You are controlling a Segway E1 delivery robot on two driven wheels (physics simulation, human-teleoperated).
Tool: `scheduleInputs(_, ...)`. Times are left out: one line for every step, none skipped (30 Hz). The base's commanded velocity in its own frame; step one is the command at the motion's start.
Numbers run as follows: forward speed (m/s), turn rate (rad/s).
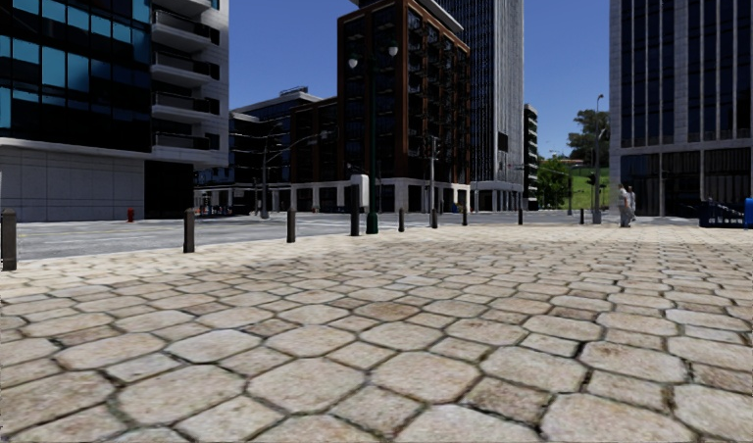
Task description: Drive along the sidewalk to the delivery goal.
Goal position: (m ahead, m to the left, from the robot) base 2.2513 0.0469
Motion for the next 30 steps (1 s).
scheduleInputs(2.00,-0.12)
scheduleInputs(2.00,-0.24)
scheduleInputs(2.00,-0.28)
scheduleInputs(2.00,-0.28)
scheduleInputs(2.00,-0.29)
scheduleInputs(2.00,-0.29)
scheduleInputs(2.00,-0.30)
scheduleInputs(2.00,-0.30)
scheduleInputs(2.00,-0.30)
scheduleInputs(2.00,-0.30)
scheduleInputs(2.00,-0.24)
scheduleInputs(2.00,-0.24)
scheduleInputs(2.00,-0.03)
scheduleInputs(2.00,0.00)
scheduleInputs(2.00,0.00)
scheduleInputs(2.00,0.00)
scheduleInputs(2.00,0.00)
scheduleInputs(2.00,0.00)
scheduleInputs(2.00,0.00)
scheduleInputs(2.00,0.00)
scheduleInputs(2.00,0.00)
scheduleInputs(2.00,0.00)
scheduleInputs(2.00,0.00)
scheduleInputs(2.00,0.00)
scheduleInputs(2.00,0.00)
scheduleInputs(2.00,0.00)
scheduleInputs(2.00,0.00)
scheduleInputs(2.00,0.00)
scheduleInputs(2.00,0.00)
scheduleInputs(2.00,0.00)
